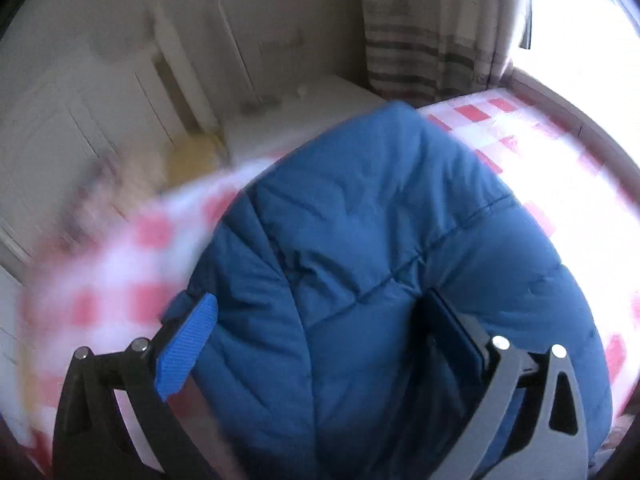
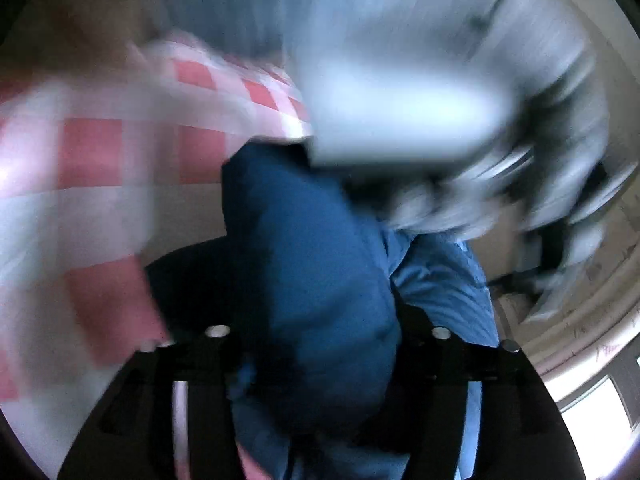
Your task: Fold large clothes
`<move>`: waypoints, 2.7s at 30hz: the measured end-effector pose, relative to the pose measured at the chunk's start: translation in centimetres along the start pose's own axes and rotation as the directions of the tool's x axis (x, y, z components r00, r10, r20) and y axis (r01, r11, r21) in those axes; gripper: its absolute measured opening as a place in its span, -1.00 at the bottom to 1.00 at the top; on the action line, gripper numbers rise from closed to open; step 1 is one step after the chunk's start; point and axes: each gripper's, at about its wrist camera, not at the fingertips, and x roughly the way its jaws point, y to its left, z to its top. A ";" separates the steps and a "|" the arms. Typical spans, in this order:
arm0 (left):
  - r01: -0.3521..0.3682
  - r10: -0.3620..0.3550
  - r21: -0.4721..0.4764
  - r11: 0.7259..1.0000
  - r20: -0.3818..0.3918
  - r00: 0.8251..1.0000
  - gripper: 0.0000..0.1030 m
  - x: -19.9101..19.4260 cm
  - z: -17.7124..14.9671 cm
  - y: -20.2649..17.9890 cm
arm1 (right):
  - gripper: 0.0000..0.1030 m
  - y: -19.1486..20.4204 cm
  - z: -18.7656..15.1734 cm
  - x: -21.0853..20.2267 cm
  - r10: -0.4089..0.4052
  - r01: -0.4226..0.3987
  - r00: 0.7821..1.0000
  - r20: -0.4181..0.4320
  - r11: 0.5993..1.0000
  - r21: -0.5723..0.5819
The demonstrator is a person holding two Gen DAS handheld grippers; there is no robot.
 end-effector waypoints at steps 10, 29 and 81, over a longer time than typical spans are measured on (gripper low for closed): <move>-0.038 0.067 -0.214 0.976 0.133 0.989 0.96 -0.2 -4.8 3.4 | 0.26 -12.8 -8.8 -8.3 0.100 -0.190 0.976 0.192 0.817 0.544; -0.125 0.157 -0.273 0.954 0.101 0.982 0.96 -0.6 -5.1 3.4 | -0.05 -25.3 -11.2 0.9 0.232 -0.273 0.961 0.153 0.681 0.680; -0.005 0.002 -0.452 0.892 -0.006 1.000 0.96 5.9 -2.1 9.3 | -0.07 -22.4 -5.5 15.0 0.337 -0.208 0.934 -0.121 0.787 0.580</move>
